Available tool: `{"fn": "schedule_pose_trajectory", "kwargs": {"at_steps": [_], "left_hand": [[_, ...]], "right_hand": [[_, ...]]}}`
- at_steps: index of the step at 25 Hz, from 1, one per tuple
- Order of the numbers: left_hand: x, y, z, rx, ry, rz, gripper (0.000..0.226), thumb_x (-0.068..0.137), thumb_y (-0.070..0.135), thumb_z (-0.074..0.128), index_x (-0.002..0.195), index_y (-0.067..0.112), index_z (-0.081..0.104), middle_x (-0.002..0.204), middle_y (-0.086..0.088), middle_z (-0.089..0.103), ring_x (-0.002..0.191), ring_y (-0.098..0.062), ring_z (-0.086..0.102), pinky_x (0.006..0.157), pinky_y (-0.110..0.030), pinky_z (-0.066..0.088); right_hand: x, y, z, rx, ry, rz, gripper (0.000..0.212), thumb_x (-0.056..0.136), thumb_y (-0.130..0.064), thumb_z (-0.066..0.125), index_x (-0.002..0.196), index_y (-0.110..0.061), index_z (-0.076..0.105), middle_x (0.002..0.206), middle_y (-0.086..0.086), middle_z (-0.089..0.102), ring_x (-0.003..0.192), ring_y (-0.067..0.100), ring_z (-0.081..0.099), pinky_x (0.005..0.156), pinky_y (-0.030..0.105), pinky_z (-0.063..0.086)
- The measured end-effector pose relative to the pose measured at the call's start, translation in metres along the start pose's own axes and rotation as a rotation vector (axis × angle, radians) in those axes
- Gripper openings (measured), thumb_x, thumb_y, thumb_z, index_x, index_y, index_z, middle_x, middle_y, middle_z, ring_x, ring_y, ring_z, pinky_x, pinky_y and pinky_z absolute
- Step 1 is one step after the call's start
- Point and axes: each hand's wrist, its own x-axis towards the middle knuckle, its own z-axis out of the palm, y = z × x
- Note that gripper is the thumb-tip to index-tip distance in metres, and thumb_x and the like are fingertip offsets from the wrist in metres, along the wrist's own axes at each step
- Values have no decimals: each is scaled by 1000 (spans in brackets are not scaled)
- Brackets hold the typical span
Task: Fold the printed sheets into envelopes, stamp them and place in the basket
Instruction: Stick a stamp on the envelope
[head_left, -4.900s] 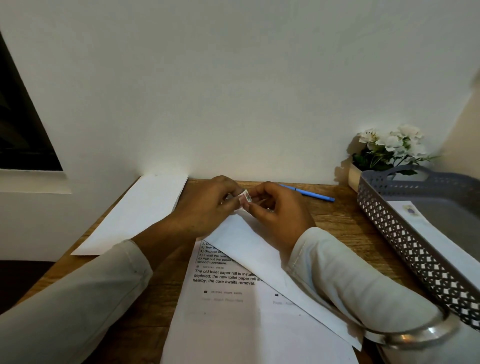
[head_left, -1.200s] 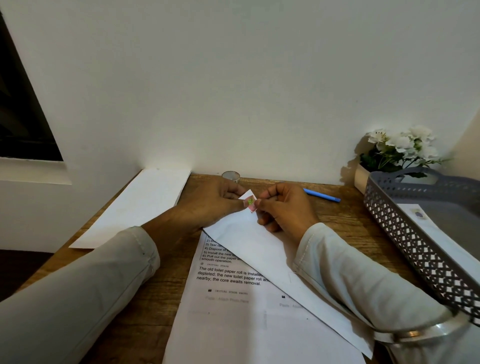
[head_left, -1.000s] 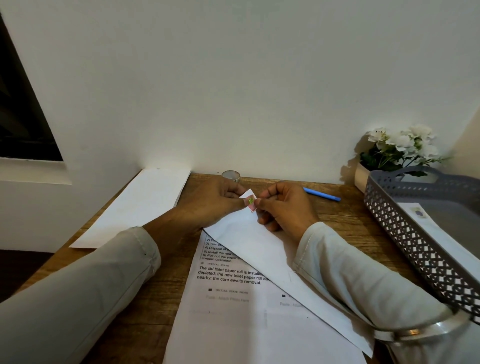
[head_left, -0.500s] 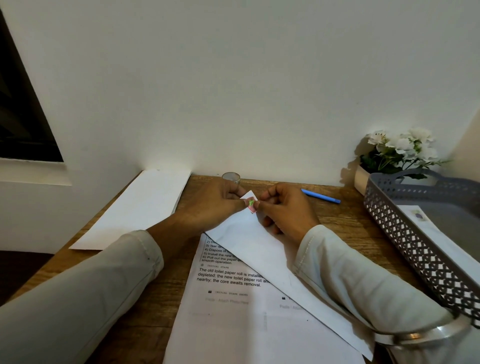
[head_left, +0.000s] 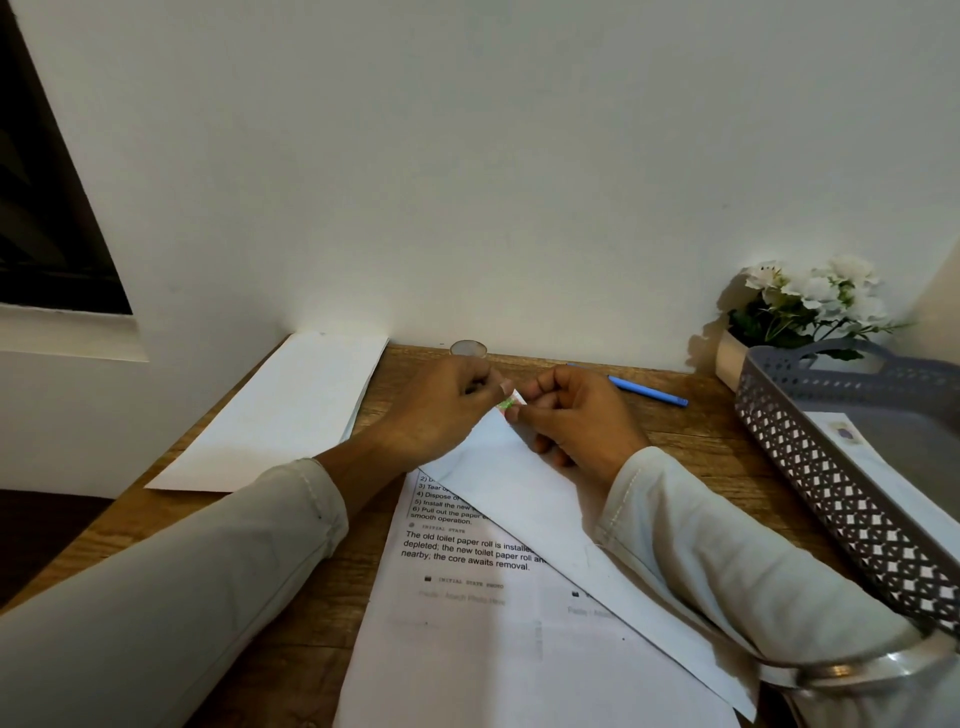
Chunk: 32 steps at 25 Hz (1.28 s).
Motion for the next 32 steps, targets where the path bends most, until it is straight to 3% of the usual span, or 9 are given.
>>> {"fn": "schedule_pose_trajectory", "kwargs": {"at_steps": [6,10,12,15,17,20,24,27,32], "left_hand": [[-2,1,0,-72,3,0,22,99,30,59,90,16,74,45,18,48,41,-2,37,42,-10,25],[-1,-2,0,-38,21,-5,11,98,26,62,100,23,72,62,14,64,50,0,50,48,-15,36],[-2,-6,1,39,68,24,13,95,21,65,107,26,68,75,11,68,66,-3,60,61,-26,50],[-8,-7,2,288,120,94,22,88,22,71,108,29,63,90,14,65,76,-4,60,68,-27,50],[-12,-6,-1,442,139,127,12,89,27,70,101,28,69,93,14,66,81,-6,61,68,-27,49],[-14,-8,-3,497,143,156,11,91,30,67,96,27,76,90,10,71,82,-9,63,72,-34,54],[-14,-6,-2,470,138,159,14,92,26,65,99,26,77,93,8,73,83,-10,64,75,-37,55],[-14,-5,-1,514,150,168,20,96,26,60,110,28,74,104,6,71,94,-13,62,79,-30,50],[-13,-7,2,598,136,133,21,99,30,54,115,31,68,114,4,65,106,-18,58,76,-28,40]], "right_hand": [[0,-2,-1,-13,-33,3,22,84,3,76,100,-6,63,63,5,63,42,12,55,37,18,37],[-2,-1,-4,-61,-45,-13,32,80,11,71,101,-11,61,75,9,65,45,12,57,39,18,40],[-2,3,-2,-195,8,-87,31,79,3,74,94,-22,63,81,2,68,57,13,63,48,25,49],[-4,4,-3,-600,80,-295,15,84,-21,76,89,-30,65,92,-10,68,85,9,64,73,28,51],[-7,3,-5,-808,65,-409,7,90,-27,69,96,-30,73,99,-10,69,92,10,62,72,26,44],[-8,4,-5,-965,4,-532,23,99,-30,56,112,-36,74,107,-9,66,97,16,63,70,27,36],[-9,1,-5,-1099,-110,-530,38,105,-35,42,138,-44,57,115,-2,55,100,23,59,58,27,27],[-9,-1,-3,-1204,-169,-550,40,106,-40,38,145,-46,47,119,1,51,101,25,57,54,23,22],[-1,0,-15,-1081,-212,-587,30,103,-37,50,127,-42,67,109,-3,60,96,23,61,74,35,50]]}}
